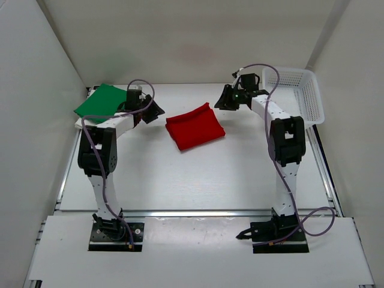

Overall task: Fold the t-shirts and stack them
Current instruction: Fold the long partially folded tshirt into a neat square

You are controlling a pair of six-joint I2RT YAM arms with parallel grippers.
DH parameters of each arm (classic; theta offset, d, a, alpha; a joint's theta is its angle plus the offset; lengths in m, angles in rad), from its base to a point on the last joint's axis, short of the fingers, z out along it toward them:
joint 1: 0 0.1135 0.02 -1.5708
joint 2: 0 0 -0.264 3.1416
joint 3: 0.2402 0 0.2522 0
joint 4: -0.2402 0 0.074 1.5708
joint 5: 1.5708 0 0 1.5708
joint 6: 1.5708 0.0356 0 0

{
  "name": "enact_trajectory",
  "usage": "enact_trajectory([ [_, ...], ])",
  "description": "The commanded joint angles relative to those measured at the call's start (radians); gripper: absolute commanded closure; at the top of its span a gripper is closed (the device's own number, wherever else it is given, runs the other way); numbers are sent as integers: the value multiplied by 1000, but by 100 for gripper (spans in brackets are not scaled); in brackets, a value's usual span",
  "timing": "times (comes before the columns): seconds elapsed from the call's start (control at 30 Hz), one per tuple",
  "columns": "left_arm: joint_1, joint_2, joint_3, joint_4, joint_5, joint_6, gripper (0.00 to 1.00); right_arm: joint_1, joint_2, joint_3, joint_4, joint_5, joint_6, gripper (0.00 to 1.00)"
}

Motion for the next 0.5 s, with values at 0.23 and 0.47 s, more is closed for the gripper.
enact_trajectory([
  [0.23,-274,-158,-265,249,-3,-35,47,74,-196,-394,246,-24,40,100],
  [0.47,-271,-135,-518,371,20,-69,51,62,-210,-649,352,-7,84,100],
])
